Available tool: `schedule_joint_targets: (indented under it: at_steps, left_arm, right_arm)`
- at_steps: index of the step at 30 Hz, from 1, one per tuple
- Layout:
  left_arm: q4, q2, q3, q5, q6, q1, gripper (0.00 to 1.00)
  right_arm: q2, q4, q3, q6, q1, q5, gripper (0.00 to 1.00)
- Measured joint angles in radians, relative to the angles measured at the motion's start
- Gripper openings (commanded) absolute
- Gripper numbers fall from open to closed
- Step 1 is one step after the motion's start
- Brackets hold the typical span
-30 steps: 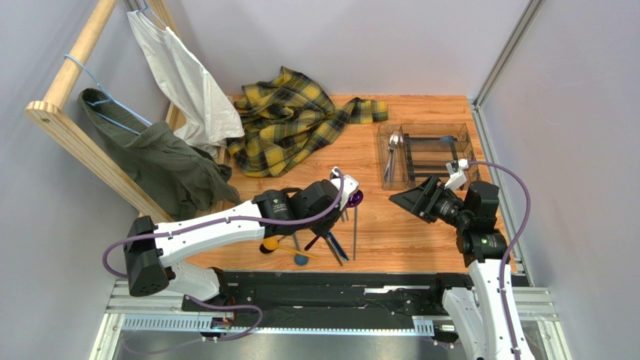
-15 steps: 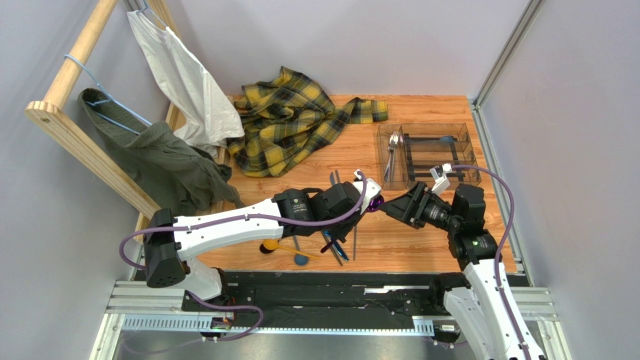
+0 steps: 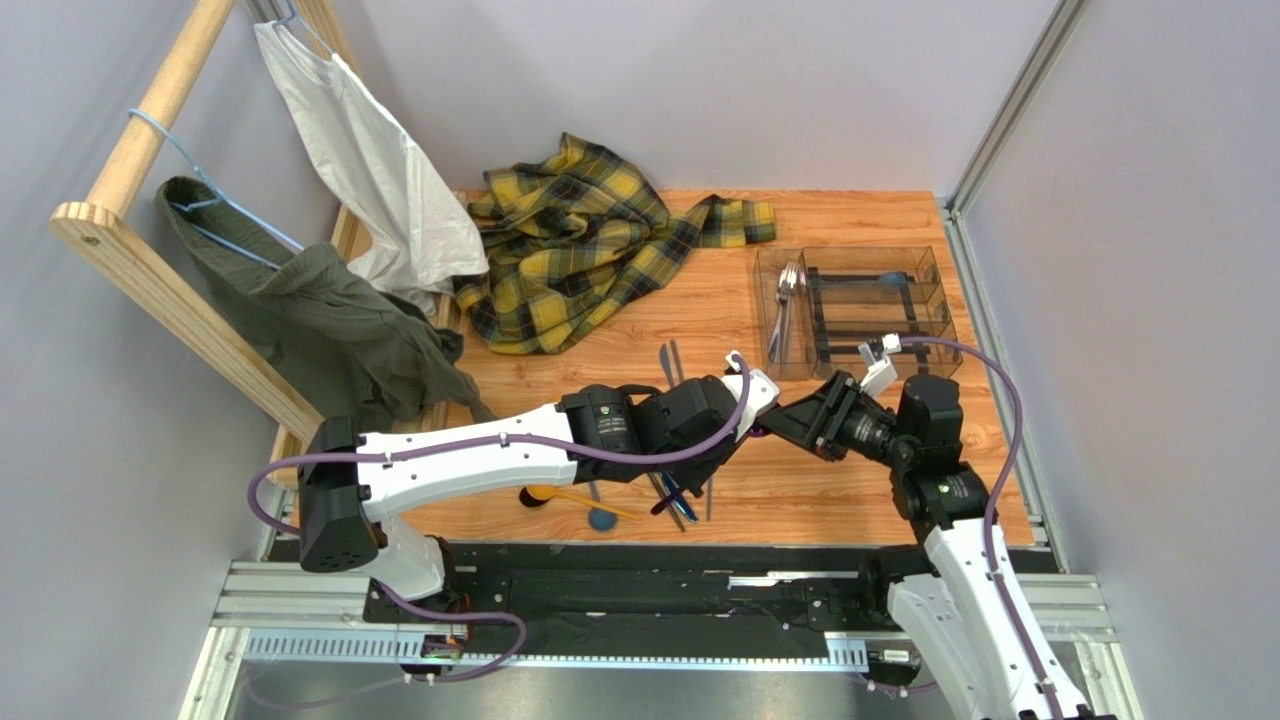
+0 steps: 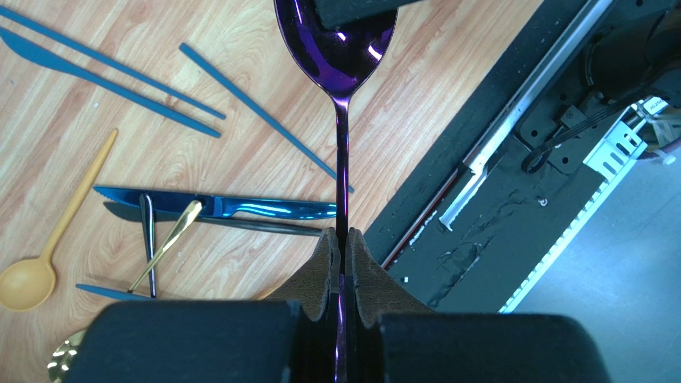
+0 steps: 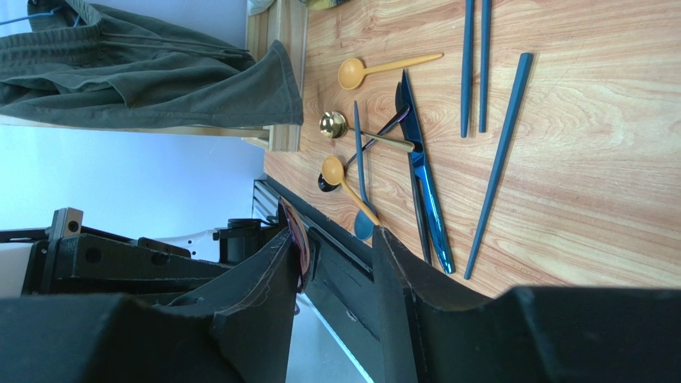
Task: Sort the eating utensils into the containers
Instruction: Pick up the spoon from the center of the board.
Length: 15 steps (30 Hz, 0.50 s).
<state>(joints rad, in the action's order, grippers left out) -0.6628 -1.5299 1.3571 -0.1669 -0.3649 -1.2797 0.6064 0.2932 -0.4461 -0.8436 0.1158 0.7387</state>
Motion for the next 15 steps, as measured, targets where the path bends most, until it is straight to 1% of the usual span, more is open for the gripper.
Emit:
schedule_joint_targets:
  at_steps: [2, 5, 6, 9, 11, 12, 15]
  left_arm:
    - [0.0, 0.0, 0.0, 0.0, 0.0, -0.006, 0.0]
    - [0.0, 0.0, 0.0, 0.0, 0.0, -0.011, 0.0]
    - [0.0, 0.0, 0.0, 0.0, 0.0, -0.013, 0.0]
    - [-0.002, 0.0, 0.0, 0.0, 0.0, -0.016, 0.01]
    - [-0.005, 0.0, 0.0, -0.003, 0.0, -0.017, 0.05]
    - [-0.006, 0.0, 0.0, -0.004, 0.0, -0.017, 0.1]
    - [-0.005, 0.0, 0.0, -0.013, 0.0, -0.02, 0.16]
  right_arm:
    - [-0.005, 0.0, 0.001, -0.003, 0.0, -0.005, 0.4]
    - [-0.017, -0.006, 0.004, -0.007, 0.002, -0.008, 0.24]
    - [-0.02, -0.008, 0.005, -0.01, 0.002, -0.008, 0.14]
    - [-0.028, -0.016, 0.008, -0.02, 0.006, -0.005, 0.04]
    - [-0.034, -0.018, 0.008, -0.028, 0.008, -0.005, 0.0]
    - [-0.04, -0.018, 0.008, -0.031, 0.008, -0.005, 0.0]
    - [-0.053, -0.013, 0.008, -0.03, 0.008, -0.013, 0.0]
